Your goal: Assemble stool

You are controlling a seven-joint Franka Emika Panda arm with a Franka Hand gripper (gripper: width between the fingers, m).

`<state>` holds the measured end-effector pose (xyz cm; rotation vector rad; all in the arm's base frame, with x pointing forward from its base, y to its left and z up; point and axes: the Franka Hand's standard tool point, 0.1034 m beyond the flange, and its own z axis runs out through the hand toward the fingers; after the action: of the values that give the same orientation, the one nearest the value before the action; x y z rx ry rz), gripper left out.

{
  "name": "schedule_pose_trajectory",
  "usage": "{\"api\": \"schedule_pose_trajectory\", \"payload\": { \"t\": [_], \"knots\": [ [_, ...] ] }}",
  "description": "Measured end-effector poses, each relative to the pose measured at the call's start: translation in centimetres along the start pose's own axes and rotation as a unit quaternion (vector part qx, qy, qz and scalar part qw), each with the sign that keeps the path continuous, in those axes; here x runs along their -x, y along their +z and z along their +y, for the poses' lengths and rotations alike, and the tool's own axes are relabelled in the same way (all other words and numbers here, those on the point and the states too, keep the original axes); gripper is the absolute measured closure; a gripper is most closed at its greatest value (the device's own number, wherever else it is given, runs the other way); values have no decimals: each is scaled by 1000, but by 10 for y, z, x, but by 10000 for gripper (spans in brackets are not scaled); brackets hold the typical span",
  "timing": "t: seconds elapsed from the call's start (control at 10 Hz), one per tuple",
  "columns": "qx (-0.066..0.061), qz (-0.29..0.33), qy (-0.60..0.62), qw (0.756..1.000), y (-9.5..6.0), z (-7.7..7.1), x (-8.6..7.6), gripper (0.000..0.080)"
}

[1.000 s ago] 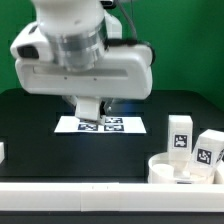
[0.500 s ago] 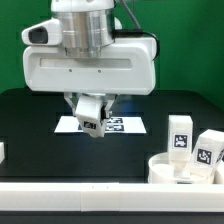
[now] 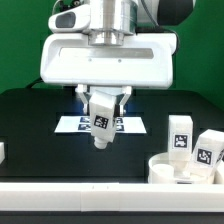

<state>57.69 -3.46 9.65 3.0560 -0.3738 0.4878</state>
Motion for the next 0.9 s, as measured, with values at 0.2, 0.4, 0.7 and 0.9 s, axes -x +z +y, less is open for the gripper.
{"api": "schedule_pose_trajectory", "payload": {
  "t": [0.2,0.4,0.7,0.9],
  "knots": [
    [-8,6,-22,1000,-4,6,-5,476],
    [-30,17,-28,999,-12,-3,-17,476],
    [-45,48,-17,998,-19,-24,-29,476],
    [-44,47,-16,998,-18,-22,-29,476]
  ]
}}
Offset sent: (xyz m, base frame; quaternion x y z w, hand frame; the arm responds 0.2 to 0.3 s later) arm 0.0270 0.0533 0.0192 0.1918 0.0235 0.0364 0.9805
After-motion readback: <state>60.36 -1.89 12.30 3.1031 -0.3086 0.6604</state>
